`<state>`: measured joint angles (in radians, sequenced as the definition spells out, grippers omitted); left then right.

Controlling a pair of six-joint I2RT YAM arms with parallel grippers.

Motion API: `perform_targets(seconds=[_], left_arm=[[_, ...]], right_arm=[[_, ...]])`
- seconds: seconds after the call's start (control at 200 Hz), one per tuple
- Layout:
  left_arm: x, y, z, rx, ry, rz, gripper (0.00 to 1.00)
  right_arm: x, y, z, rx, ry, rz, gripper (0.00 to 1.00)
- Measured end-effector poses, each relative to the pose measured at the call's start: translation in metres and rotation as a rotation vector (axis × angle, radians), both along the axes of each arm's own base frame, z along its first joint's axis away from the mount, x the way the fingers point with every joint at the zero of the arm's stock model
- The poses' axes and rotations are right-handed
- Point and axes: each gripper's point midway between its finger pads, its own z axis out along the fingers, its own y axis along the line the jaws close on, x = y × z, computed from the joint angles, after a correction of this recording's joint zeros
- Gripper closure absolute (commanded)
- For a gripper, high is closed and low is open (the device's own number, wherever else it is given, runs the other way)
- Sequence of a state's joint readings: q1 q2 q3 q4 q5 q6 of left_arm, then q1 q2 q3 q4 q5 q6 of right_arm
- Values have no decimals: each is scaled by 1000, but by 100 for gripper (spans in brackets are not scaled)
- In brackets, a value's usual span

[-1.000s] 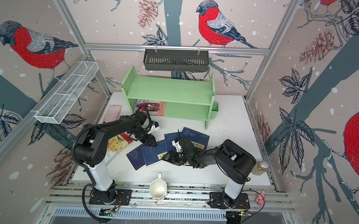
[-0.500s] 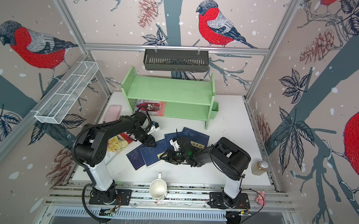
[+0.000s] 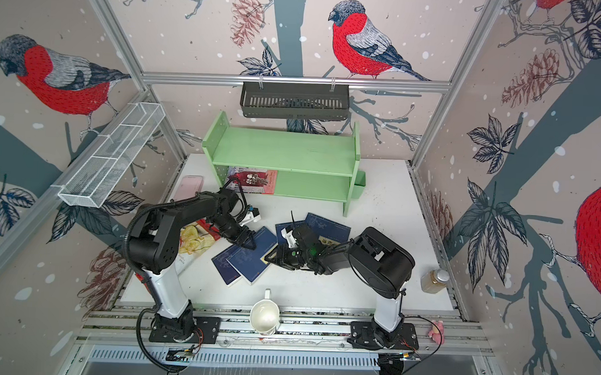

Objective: Stacking books/files
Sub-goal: Pick up the book from the book.

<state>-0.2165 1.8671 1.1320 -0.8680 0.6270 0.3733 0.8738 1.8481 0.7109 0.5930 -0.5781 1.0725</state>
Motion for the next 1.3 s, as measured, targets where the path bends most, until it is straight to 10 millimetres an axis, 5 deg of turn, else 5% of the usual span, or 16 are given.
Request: perform_targets(seconds=[0.245,0.415,0.896,1.301], left_arm=[[-6,10,3,-3,41,25,73],[-6,12,24,-19,3,40,89],[1,11,80,-43,-136,27,94],[9,1,137,-133,-259,14,97]], right_arm=[[5,4,4,-1,-33,9,47],[7,5,19,14,-77,13,46],[10,-8,71,6,-238,13,44],[22,-40,131,28,-383,-53,41]])
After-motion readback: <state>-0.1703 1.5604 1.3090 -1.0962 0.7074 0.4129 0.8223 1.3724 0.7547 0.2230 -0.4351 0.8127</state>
